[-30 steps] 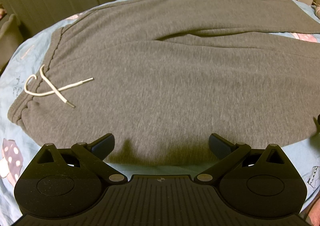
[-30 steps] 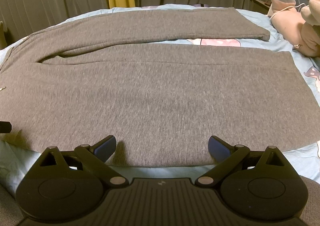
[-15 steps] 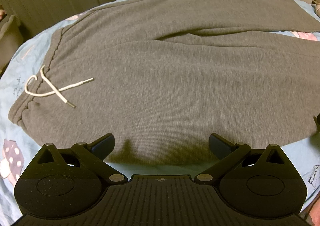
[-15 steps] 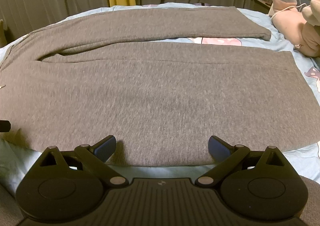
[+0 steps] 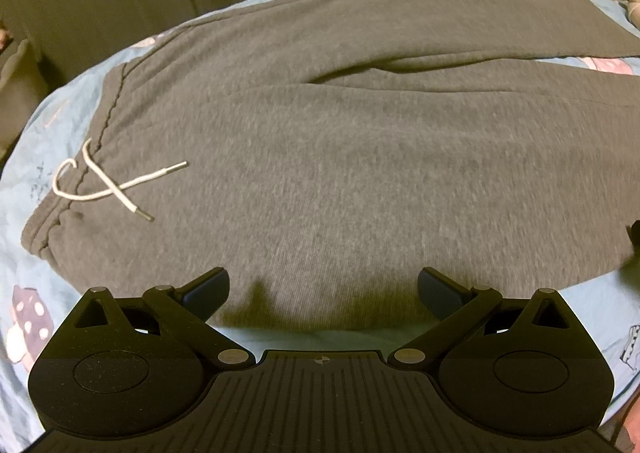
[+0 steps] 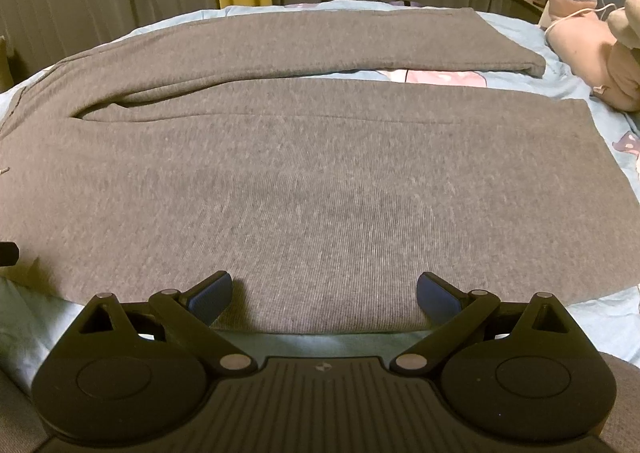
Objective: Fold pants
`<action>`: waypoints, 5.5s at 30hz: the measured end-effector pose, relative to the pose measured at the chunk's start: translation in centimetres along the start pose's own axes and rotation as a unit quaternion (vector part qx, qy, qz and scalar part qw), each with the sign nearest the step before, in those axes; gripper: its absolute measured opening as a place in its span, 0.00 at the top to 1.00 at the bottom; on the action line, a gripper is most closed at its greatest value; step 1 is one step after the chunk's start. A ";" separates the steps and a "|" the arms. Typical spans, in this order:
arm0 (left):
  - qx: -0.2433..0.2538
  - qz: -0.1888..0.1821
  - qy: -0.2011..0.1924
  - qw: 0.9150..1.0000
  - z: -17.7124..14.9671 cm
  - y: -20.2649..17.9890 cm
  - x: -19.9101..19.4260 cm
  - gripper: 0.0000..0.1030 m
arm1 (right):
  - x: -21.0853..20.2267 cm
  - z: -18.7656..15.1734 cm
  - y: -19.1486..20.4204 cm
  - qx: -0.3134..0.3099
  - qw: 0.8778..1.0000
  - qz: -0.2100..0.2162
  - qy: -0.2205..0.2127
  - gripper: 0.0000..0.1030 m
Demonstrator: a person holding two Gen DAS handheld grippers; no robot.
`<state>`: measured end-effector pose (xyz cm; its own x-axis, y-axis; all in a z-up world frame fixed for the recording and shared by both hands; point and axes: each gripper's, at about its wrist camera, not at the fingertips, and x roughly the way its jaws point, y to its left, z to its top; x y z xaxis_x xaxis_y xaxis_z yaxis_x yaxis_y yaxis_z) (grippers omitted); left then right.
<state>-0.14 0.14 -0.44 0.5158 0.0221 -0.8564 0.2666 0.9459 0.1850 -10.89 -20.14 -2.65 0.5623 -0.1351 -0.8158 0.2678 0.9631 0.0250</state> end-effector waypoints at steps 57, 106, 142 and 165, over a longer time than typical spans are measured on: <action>-0.226 0.268 -0.108 0.930 13.3 7.1 13.1 0.00 | 14.4 28.8 -7.0 0.120 0.990 -0.017 -0.069 0.59; -0.373 0.015 -0.220 0.901 12.6 13.8 9.9 0.00 | 7.8 6.0 -18.6 0.416 0.900 -0.026 -0.126 0.50; -0.347 -0.159 -0.153 0.911 2.9 20.8 0.0 0.88 | -3.2 4.1 -25.7 0.398 0.893 0.060 -0.202 0.95; -0.482 -0.092 -0.078 0.868 -2.9 24.6 8.6 0.87 | 3.2 1.2 -26.2 0.422 0.903 0.016 -0.078 0.95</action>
<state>8.51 24.49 -4.69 0.6611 -0.1302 -0.7389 -0.4097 0.7623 -0.5010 -15.16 -46.07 -5.21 0.6658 -0.2061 -0.7171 0.7140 0.4551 0.5321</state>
